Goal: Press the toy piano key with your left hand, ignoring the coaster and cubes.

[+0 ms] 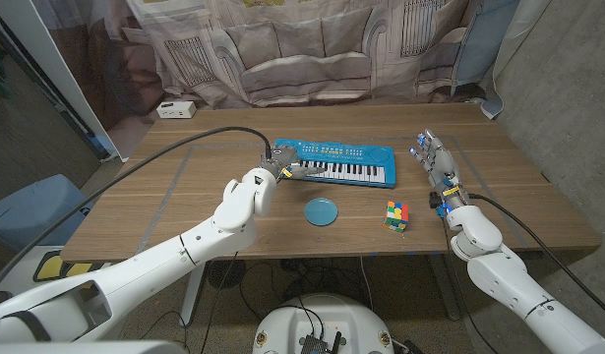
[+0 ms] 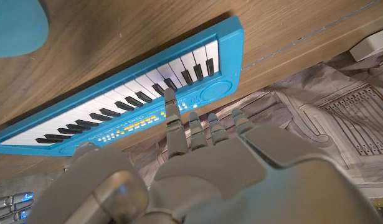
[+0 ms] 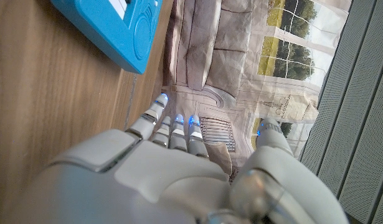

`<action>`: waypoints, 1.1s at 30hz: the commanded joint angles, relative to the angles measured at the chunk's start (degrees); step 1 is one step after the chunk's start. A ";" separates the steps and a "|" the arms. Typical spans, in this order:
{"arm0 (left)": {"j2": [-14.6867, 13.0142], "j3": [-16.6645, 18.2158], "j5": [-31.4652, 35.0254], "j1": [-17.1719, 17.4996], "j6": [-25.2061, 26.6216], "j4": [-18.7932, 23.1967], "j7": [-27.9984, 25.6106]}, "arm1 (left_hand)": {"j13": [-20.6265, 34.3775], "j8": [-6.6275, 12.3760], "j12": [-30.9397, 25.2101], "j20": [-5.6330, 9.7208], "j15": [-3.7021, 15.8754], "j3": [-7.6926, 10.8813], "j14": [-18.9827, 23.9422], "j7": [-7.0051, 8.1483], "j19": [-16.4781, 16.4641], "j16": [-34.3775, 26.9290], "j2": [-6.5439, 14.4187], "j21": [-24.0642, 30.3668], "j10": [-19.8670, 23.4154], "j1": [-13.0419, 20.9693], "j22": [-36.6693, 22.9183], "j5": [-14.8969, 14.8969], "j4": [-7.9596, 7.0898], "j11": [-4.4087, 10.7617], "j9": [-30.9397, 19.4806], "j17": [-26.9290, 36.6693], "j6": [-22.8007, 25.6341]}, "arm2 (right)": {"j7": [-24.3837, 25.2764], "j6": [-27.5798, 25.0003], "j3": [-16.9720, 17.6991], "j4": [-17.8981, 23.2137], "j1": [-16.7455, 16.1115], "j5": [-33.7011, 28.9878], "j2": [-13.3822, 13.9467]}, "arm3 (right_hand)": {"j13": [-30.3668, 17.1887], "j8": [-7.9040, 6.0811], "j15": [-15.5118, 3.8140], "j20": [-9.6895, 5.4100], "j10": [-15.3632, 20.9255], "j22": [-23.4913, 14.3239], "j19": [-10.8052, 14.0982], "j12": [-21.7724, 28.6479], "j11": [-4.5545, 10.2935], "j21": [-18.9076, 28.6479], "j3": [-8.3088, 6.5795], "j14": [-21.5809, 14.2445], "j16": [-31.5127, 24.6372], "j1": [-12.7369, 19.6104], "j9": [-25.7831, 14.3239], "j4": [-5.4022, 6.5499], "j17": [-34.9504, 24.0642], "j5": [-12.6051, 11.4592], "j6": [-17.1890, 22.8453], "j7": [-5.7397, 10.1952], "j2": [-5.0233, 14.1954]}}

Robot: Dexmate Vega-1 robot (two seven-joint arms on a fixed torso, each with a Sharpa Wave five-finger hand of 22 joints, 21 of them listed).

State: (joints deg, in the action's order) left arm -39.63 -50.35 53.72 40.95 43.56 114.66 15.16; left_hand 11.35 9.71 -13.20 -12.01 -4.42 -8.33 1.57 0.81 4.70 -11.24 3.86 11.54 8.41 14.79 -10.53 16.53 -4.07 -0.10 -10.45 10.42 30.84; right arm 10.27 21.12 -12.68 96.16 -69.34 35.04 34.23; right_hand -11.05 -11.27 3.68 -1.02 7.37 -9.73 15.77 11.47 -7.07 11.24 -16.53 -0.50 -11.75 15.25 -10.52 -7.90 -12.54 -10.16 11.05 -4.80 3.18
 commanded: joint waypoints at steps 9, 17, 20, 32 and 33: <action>0.63 1.37 0.98 1.72 -0.45 0.47 -1.90 | 0.41 -0.36 -0.03 -0.07 0.19 -0.70 1.65 1.16 -1.84 0.02 0.89 0.50 1.04 2.10 -0.13 -1.65 0.44 0.07 -0.16 0.09 -19.94 | -0.22 0.63 0.35 -0.05 -0.38 0.12 -0.02 | -0.22 0.08 0.38 0.21 0.24 -0.16 0.32 0.14 -0.01 -0.02 0.30 0.06 -0.30 0.29 -0.31 0.08 0.08 0.06 0.58 -0.23 0.63; 0.48 2.35 -0.07 2.62 -0.73 1.22 -2.65 | 0.44 0.02 0.38 -0.07 0.32 -0.75 1.42 1.17 -2.27 0.18 0.98 0.58 0.11 2.31 -0.13 -1.85 0.50 0.48 -0.14 0.09 -21.32 | -0.25 0.60 0.50 0.20 -0.60 0.09 0.18 | -0.22 0.08 0.26 0.08 0.18 -0.16 0.36 0.12 -0.06 -0.02 0.32 0.10 -0.28 0.33 -0.31 0.07 0.08 0.05 0.58 -0.26 0.68; 0.15 3.42 -1.72 3.23 -1.27 1.90 -3.21 | 0.45 0.39 0.63 -0.09 0.36 -0.79 1.35 0.83 -2.34 0.22 0.99 0.57 -0.54 2.39 -0.12 -1.93 0.52 0.58 -0.13 0.09 -21.01 | -0.32 0.71 0.63 0.18 -0.66 0.11 0.26 | -0.22 0.08 0.26 0.02 0.18 -0.16 0.43 0.12 -0.08 0.00 0.33 0.07 -0.29 0.35 -0.31 0.07 0.08 0.06 0.58 -0.29 0.69; -1.16 7.25 -6.80 5.90 -2.13 4.69 -7.60 | 0.46 0.90 0.67 -0.03 0.29 -0.92 1.48 0.32 -2.92 0.19 0.99 0.71 -0.73 2.47 -0.14 -2.12 0.52 0.46 -0.10 0.10 -20.49 | -1.34 1.34 0.77 -0.24 -0.66 0.23 0.52 | -0.23 0.15 0.26 -0.05 0.13 -0.15 0.51 0.10 0.03 0.01 0.40 0.09 -0.29 0.39 -0.32 0.06 0.08 0.06 0.39 -0.33 0.71; -1.25 7.60 -7.42 6.11 -2.23 4.86 -7.94 | 0.46 0.98 0.65 -0.04 0.25 -0.94 1.46 0.25 -2.95 0.20 0.98 0.71 -0.68 2.48 -0.14 -2.14 0.52 0.45 -0.10 0.10 -20.32 | -1.41 1.36 0.78 -0.25 -0.68 0.25 0.56 | -0.23 0.15 0.25 -0.07 0.11 -0.15 0.51 0.09 0.03 0.01 0.40 0.06 -0.30 0.39 -0.32 0.06 0.08 0.06 0.40 -0.30 0.70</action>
State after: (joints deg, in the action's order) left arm -40.02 -45.74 50.68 45.02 42.23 117.59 10.48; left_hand 11.60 10.22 -12.48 -11.77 -3.97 -8.84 2.78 1.52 2.23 -11.01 4.98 11.92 7.87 16.61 -10.53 14.60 -3.64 0.62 -10.39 10.42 10.12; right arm 9.65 22.06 -12.01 96.20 -69.93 35.17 34.51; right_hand -11.04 -11.27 3.68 -1.02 7.37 -9.72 15.77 11.47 -7.06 11.23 -16.29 -0.50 -11.74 15.64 -10.51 -7.65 -12.26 -10.16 11.36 -5.12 3.57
